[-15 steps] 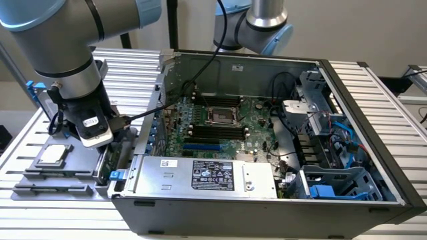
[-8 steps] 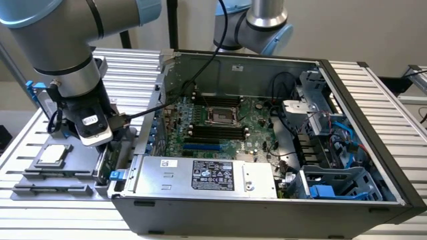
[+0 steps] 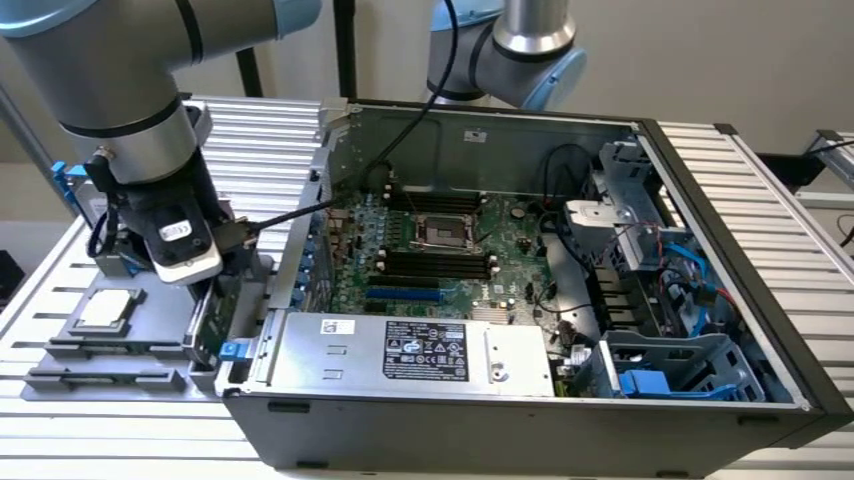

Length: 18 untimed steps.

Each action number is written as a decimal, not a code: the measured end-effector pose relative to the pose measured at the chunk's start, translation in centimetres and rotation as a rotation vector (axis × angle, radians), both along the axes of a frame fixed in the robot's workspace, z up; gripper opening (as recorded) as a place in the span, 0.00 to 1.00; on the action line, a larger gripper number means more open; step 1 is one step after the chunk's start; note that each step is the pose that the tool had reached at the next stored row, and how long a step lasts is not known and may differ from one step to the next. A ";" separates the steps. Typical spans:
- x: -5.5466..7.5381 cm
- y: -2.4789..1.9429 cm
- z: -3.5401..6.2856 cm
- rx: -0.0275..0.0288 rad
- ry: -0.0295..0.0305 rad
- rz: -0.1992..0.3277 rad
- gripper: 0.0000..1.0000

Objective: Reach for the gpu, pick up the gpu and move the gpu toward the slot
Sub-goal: 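Pick up the gpu and move the gpu toward the slot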

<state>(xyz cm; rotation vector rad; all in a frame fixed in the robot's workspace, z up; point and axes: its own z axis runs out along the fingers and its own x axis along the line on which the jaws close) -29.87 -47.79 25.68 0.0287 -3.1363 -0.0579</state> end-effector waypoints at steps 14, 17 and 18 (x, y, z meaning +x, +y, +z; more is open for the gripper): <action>0.5 0.00 6.01 0.0013 0.0051 0.000 0.27; 1.0 0.00 7.37 0.0013 0.0058 0.000 0.27; 1.1 0.00 7.84 0.0012 0.0061 0.000 0.27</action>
